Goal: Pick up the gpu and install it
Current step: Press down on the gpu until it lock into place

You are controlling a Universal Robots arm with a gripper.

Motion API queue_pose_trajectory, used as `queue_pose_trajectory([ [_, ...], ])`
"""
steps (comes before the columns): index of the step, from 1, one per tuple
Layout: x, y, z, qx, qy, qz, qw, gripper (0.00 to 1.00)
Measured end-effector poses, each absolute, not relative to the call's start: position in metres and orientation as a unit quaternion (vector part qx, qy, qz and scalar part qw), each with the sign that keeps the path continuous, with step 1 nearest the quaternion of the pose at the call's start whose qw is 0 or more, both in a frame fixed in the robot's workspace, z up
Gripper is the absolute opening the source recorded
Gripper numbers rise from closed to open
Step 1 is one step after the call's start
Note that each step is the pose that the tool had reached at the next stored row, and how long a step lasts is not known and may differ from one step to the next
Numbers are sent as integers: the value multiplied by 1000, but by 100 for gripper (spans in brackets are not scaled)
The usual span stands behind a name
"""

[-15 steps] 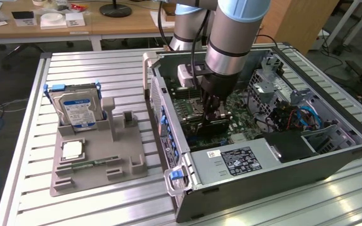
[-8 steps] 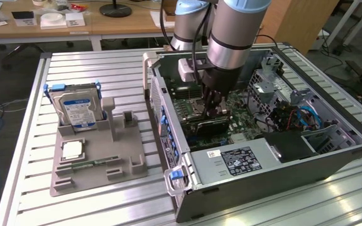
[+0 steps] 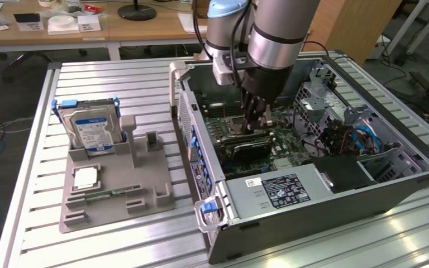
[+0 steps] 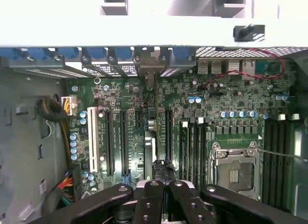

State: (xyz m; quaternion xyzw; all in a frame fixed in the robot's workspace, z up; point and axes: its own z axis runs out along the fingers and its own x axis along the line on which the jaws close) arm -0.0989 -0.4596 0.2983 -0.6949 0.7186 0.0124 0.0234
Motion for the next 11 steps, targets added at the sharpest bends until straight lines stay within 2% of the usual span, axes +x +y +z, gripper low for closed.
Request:
queue_pose_trajectory([
  [11, -99, -460, 305, -695, 719, 12, 23, 11],
])
